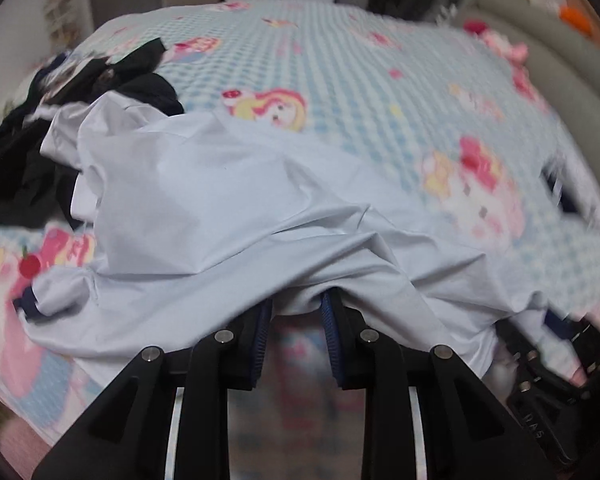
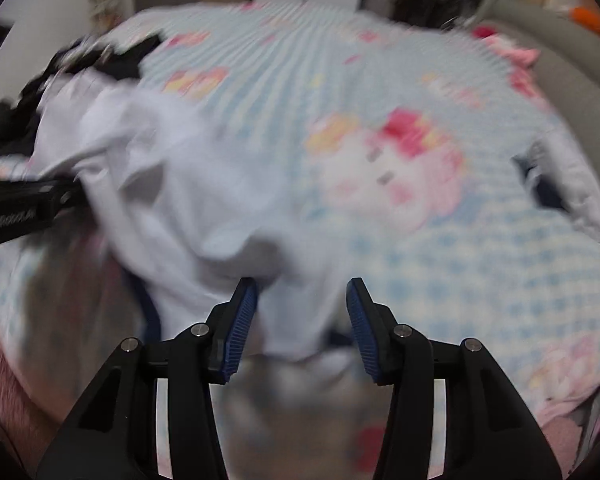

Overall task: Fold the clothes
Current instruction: 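Drag the white shirt off the pile onto the open bed with both grippers, then regrasp the navy hem edge with both grippers and pull the shirt taut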

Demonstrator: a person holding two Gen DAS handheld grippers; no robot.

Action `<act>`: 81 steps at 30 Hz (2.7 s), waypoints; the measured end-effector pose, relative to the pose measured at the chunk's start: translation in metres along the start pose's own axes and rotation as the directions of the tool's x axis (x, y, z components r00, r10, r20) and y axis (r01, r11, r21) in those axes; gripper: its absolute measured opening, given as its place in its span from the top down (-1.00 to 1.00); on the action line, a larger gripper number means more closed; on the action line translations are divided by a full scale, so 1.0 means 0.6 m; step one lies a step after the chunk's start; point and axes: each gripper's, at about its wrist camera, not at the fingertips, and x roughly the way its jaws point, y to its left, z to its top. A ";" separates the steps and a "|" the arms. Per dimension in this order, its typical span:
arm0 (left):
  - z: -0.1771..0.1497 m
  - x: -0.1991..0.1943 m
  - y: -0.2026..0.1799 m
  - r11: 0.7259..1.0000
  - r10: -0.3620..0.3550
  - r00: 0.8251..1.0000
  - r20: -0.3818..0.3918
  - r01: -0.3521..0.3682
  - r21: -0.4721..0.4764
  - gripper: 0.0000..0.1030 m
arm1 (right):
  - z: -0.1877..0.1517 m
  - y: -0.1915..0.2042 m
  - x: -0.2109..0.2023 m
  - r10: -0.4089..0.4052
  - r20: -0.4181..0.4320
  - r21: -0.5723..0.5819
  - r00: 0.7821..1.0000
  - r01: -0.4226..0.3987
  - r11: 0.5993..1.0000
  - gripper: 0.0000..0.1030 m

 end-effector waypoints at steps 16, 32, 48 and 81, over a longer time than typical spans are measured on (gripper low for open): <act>-0.027 -0.027 -0.009 0.996 0.048 0.997 0.066 -0.052 0.067 0.87 | -0.028 -0.005 0.031 0.141 -0.059 0.065 0.988 -0.137 0.988 0.73; -0.093 0.058 -0.024 0.992 -0.053 0.984 -0.169 0.071 0.101 -0.26 | -0.018 -0.052 0.010 0.187 -0.044 0.141 0.981 -0.180 0.974 0.58; 0.076 -0.018 0.059 0.996 -0.076 0.994 0.082 0.080 -0.045 0.69 | 0.049 -0.023 0.035 0.061 -0.015 0.057 0.998 -0.060 0.997 -0.10; 0.029 -0.015 0.058 0.995 -0.060 0.997 -0.045 0.063 0.077 -0.29 | 0.120 0.021 0.045 0.085 -0.007 -0.043 0.996 -0.085 0.995 0.64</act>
